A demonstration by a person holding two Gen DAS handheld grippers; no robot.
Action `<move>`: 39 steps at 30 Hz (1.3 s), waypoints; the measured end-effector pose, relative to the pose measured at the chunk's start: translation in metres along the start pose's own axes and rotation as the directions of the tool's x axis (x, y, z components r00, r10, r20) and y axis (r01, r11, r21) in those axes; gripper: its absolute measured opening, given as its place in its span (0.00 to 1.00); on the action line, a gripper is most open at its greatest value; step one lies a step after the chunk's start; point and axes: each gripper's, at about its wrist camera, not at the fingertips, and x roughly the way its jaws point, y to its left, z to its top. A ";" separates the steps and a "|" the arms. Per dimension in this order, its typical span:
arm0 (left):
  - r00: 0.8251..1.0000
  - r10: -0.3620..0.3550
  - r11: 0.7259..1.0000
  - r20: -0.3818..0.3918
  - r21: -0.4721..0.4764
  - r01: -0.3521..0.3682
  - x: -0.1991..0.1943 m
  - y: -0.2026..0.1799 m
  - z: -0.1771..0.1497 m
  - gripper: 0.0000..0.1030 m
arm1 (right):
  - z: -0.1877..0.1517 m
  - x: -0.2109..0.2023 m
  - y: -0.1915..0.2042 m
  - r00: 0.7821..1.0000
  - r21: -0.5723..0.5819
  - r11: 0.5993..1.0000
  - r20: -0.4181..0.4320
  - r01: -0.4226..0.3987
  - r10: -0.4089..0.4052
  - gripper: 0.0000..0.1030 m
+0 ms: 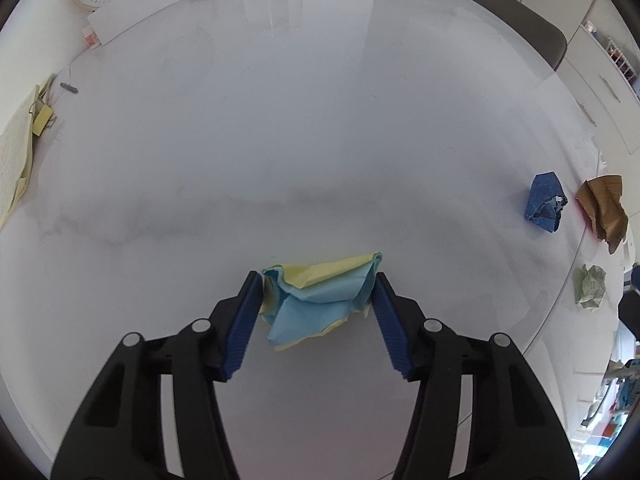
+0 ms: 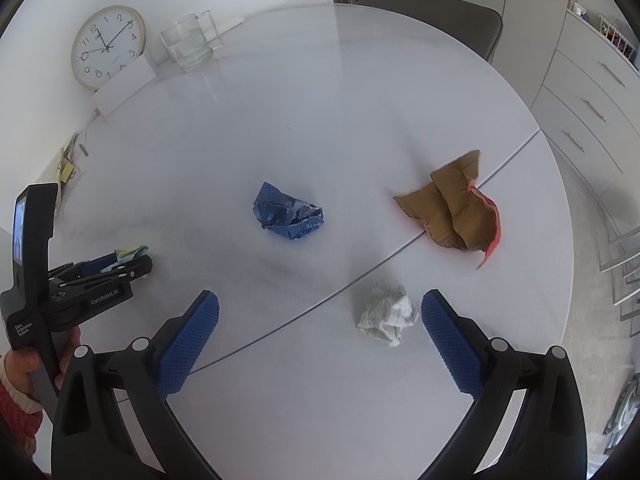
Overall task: Collect trash
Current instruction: 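Grasp the yellow-blue paper with the left tool while the right tool grasps the blue crumpled paper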
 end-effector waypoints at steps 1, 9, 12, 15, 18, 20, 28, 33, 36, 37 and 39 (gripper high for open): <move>1.000 0.000 1.000 0.003 0.002 0.000 0.000 0.000 0.000 0.51 | 0.003 0.003 0.001 1.000 -0.008 1.000 0.002 -0.004 0.004 0.98; 1.000 0.013 1.000 0.004 0.004 -0.013 0.000 -0.009 -0.006 0.50 | 0.029 0.039 0.005 0.999 0.097 0.995 -0.014 -0.034 0.036 0.98; 1.000 0.011 1.000 0.001 0.003 -0.011 0.000 -0.010 -0.008 0.50 | 0.037 0.054 0.006 0.999 0.154 0.988 -0.018 -0.028 0.031 0.98; 1.000 0.008 1.000 -0.003 0.004 -0.008 -0.002 -0.006 -0.006 0.50 | 0.044 0.066 0.012 1.000 0.168 0.986 -0.019 -0.001 0.005 0.98; 1.000 0.007 1.000 -0.001 0.007 -0.007 -0.003 -0.006 -0.007 0.50 | 0.049 0.073 0.017 1.000 0.157 0.987 -0.022 0.022 -0.018 0.89; 1.000 0.010 1.000 0.000 0.010 -0.010 -0.006 -0.002 -0.003 0.50 | 0.050 0.078 0.018 0.999 0.147 0.988 -0.034 0.038 -0.034 0.84; 1.000 0.021 1.000 0.011 0.023 -0.021 -0.006 -0.008 -0.012 0.50 | 0.050 0.086 0.027 0.996 0.068 0.995 -0.045 0.074 -0.071 0.49; 1.000 0.024 0.999 0.020 0.041 -0.025 -0.005 -0.012 -0.013 0.50 | 0.049 0.083 0.033 0.998 0.031 0.998 -0.042 0.058 -0.057 0.44; 0.999 0.015 0.999 0.030 0.048 -0.016 -0.011 -0.013 -0.017 0.50 | 0.046 0.074 0.029 0.999 0.037 0.999 -0.035 0.039 -0.038 0.44; 0.999 0.013 0.999 0.033 0.050 -0.015 -0.013 -0.013 -0.019 0.50 | 0.046 0.068 0.028 0.999 0.039 0.999 -0.029 0.025 -0.024 0.44; 0.999 0.002 0.999 0.045 0.052 -0.005 -0.021 -0.013 -0.023 0.50 | 0.042 0.055 0.024 1.000 0.044 0.999 -0.017 0.009 -0.008 0.44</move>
